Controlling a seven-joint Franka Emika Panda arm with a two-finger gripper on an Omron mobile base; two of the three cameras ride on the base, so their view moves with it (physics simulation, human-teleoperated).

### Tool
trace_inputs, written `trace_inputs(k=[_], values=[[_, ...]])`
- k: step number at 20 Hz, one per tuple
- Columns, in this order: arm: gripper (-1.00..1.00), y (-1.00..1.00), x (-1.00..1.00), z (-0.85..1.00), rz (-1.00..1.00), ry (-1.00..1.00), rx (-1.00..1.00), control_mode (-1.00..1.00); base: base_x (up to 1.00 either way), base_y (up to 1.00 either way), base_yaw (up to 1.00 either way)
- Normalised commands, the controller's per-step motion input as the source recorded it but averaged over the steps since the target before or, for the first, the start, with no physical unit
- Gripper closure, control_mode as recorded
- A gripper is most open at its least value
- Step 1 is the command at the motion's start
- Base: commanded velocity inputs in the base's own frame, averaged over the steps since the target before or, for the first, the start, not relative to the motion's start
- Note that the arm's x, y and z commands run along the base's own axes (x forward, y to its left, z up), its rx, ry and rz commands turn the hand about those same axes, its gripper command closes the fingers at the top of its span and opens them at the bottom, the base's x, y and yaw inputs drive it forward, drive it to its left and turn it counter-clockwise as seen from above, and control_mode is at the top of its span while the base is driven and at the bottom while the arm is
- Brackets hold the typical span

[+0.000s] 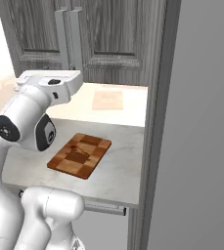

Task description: Open the cabinet, retrieve the rolling pin, and place it next to the meat on the cutting board to prepare for tenderizing.

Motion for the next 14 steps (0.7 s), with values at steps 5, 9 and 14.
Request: trace_inputs(k=[5, 9, 14], values=[[-1.0, 0.0, 0.38, 0.38, 0.0, -0.13, 0.06, -1.0, 0.0, 0.0, 0.0], [-1.0, -0.01, 0.22, 0.08, 0.0, -0.02, 0.05, -1.0, 0.0, 0.0, 0.0], [-1.0, -0.02, 0.25, 0.0, 0.0, 0.0, 0.0, -1.0, 0.0, 0.0, 0.0]])
